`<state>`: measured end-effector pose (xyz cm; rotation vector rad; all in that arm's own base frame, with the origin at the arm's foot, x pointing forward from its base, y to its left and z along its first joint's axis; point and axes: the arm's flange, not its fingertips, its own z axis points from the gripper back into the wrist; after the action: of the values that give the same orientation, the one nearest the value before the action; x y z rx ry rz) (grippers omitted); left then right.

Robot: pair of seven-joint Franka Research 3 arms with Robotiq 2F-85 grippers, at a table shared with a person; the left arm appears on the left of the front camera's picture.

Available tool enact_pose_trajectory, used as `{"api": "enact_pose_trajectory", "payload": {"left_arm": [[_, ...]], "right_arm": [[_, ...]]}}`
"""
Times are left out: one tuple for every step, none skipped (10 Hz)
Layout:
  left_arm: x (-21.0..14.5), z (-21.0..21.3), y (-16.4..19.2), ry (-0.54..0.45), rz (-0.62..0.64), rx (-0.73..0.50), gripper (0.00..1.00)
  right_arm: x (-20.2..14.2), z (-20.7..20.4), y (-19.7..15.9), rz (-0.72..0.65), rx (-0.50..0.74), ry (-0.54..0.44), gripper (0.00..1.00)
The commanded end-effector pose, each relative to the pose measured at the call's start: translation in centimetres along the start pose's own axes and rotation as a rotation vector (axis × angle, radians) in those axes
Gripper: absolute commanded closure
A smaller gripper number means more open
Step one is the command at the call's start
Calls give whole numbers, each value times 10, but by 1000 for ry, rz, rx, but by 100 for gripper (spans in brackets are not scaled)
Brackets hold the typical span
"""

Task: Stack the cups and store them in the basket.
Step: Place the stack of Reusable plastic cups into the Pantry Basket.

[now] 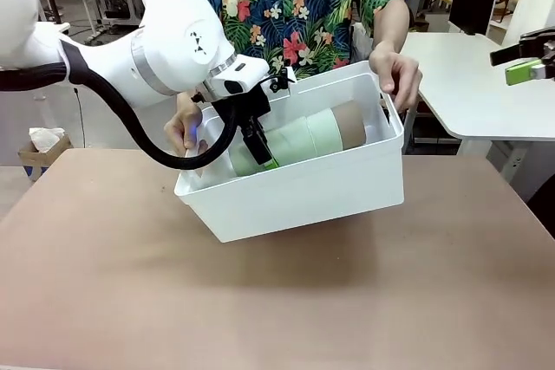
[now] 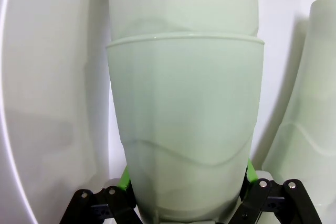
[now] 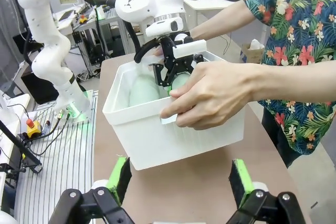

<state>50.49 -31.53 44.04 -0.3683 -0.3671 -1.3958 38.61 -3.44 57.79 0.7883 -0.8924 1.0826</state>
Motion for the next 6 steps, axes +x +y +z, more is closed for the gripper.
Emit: {"api": "enact_pose_trajectory", "payload": {"left_arm": [[2, -1, 3, -14, -17, 51, 16], [2, 0, 5, -5, -22, 40, 0], [3, -1, 1, -8, -28, 43, 0], [3, -1, 1, -11, -26, 38, 0], [3, 3, -2, -10, -28, 32, 0], [2, 10, -5, -13, -31, 18, 0]], "right_arm": [[5, 0, 0, -2, 0, -26, 0], [5, 0, 0, -2, 0, -26, 0], [5, 0, 0, -2, 0, -26, 0], [5, 0, 0, -2, 0, -26, 0], [5, 0, 0, -2, 0, -26, 0], [5, 0, 0, -2, 0, -26, 0]]}}
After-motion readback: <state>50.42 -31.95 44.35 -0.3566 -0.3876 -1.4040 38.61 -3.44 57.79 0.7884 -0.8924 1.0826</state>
